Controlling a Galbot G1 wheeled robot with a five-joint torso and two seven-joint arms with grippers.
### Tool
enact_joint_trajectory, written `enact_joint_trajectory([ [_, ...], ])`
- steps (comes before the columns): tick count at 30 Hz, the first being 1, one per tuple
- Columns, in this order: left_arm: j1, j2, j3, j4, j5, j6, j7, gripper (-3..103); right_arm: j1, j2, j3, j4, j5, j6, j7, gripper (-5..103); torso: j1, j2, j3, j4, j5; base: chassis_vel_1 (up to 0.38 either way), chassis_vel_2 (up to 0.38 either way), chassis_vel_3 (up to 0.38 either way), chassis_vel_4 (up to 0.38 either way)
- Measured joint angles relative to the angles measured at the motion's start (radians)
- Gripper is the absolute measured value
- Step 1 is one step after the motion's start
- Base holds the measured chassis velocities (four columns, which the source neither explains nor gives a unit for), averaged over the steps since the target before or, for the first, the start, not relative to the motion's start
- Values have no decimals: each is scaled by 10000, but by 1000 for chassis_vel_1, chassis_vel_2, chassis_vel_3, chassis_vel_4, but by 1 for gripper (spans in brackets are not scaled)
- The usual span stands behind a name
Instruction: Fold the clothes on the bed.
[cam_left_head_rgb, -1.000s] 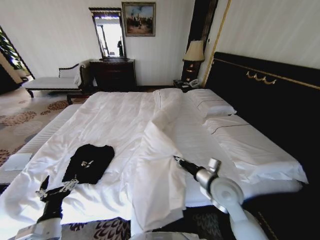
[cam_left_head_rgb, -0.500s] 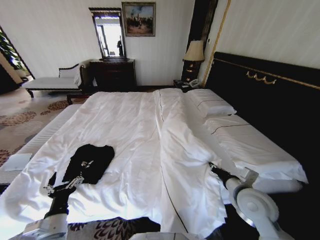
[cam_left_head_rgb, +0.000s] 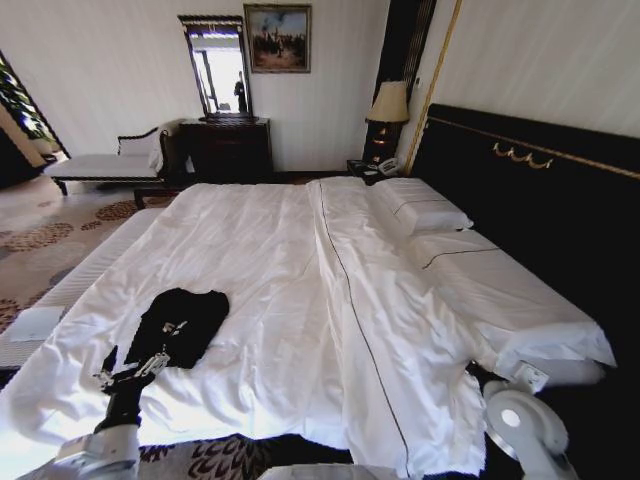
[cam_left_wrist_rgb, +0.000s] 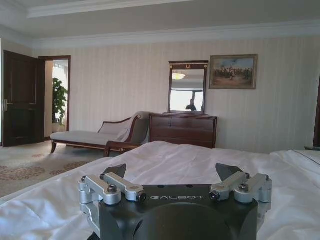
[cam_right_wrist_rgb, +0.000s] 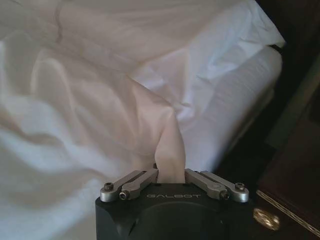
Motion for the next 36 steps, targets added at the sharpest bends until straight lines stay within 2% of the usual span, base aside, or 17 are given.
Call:
enact_joint_trajectory([
  [6, -83, 76, 38, 117, -46, 38, 0, 100, 184, -90, -69, -1342, -470, 321, -225, 2, 1, 0, 0, 7, 4, 0, 0, 0, 0],
  [9, -117, 126, 77, 221, -63, 39, 0, 100, 312, -390, -86, -2164, -1088, 494, -669, 2, 2, 0, 0, 12, 5, 0, 0, 0, 0],
  [14, -120, 128, 113, 232, -79, 40, 0, 100, 344, -687, -110, -2801, -1401, 562, -885, 2, 2, 0, 0, 14, 4, 0, 0, 0, 0],
  [18, -83, 121, 116, 190, -85, 35, 0, 100, 346, -654, -143, -2994, -1666, 663, -890, 2, 3, 0, -1, 10, 1, 0, 0, 0, 0],
  [20, -48, 108, 116, 133, -85, 26, 0, 100, 285, -496, -185, -2879, -1722, 685, -812, 2, 2, 0, 0, -5, -5, 0, 0, 0, 0],
  [21, -48, 108, 116, 133, -85, 26, 0, 100, 285, -496, -185, -2879, -1722, 685, -812, 2, 2, 0, 0, -5, -5, 0, 0, 0, 0],
  [25, -2, 83, 116, 56, -69, 20, 1, 100, 235, -333, -244, -2602, -1762, 680, -374, 0, 2, 0, 0, -8, -7, 0, 0, 0, 0],
  [26, 45, 68, 128, -10, -46, 13, 2, 100, 201, -260, -230, -2402, -1807, 672, -82, 10, 2, 0, 0, -20, -12, 0, 0, 0, 0],
  [27, 75, 63, 133, -60, -32, 8, 4, 100, 166, -231, -177, -2216, -1827, 699, -7, 10, 2, 0, 0, -23, -11, 0, 0, 0, 0],
  [29, 134, 60, 134, -131, -13, -15, 8, 100, 1, -174, 55, -1586, -1841, 812, 48, 21, 0, 1, 0, -24, -10, 0, 0, 0, 0],
  [30, 148, 60, 132, -153, -6, -20, 10, 100, -67, -147, 149, -1265, -1841, 875, 52, 27, 0, 1, 0, -23, -10, 0, 0, 0, 0],
  [33, 178, 60, 129, -200, 14, -24, 10, 100, -219, -86, 380, -316, -1847, 1063, 51, 33, -1, 1, -1, -10, -9, 0, 0, 0, 0],
  [35, 184, 52, 184, -239, 85, -25, 10, 100, -310, -61, 587, 768, -1724, 1179, 36, 44, 0, 1, 0, -5, -10, 0, 0, 0, 0],
  [36, 184, 52, 184, -239, 85, -25, 10, 100, -310, -61, 587, 768, -1724, 1179, 36, 44, 0, 1, 0, -5, -10, 0, 0, 0, 0],
])
